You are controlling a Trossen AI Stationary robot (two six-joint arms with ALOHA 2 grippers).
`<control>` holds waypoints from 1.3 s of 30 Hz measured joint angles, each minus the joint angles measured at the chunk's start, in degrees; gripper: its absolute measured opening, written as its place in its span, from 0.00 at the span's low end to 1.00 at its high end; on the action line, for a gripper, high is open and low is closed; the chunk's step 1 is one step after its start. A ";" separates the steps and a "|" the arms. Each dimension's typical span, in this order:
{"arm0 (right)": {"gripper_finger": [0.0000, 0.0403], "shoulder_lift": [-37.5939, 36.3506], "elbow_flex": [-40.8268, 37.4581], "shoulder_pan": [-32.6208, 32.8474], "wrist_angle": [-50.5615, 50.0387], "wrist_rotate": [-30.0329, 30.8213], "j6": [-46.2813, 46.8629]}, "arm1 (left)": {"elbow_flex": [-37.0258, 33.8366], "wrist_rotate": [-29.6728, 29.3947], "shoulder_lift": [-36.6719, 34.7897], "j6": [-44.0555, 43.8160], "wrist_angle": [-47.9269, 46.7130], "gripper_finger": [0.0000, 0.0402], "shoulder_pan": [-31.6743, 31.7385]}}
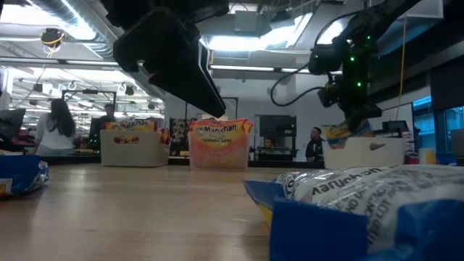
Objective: Sort Maruchan noodles
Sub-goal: Put the center top blue noodle into the white bin
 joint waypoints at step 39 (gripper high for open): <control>0.08 7.61 -0.42 -17.46 24.58 -32.24 -28.04 | 0.00 -1.95 -0.02 -1.17 -1.34 0.48 0.04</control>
